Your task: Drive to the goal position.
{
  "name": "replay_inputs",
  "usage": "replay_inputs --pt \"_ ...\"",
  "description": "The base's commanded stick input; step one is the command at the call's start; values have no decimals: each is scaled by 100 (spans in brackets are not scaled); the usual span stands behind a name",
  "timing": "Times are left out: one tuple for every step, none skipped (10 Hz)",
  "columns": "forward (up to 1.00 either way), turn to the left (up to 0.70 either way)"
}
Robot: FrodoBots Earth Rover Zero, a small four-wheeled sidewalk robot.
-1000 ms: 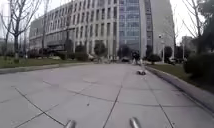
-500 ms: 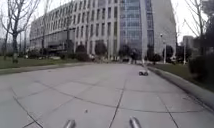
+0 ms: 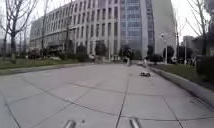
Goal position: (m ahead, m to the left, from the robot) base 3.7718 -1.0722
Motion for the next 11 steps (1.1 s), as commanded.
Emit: replay_inputs --pt "45 0" --pt "45 0" --pt "45 0" --pt "45 0" --pt "45 0" --pt "45 0" --pt "45 0" --pt "45 0" --pt "45 0" --pt "45 0" --pt "45 0"
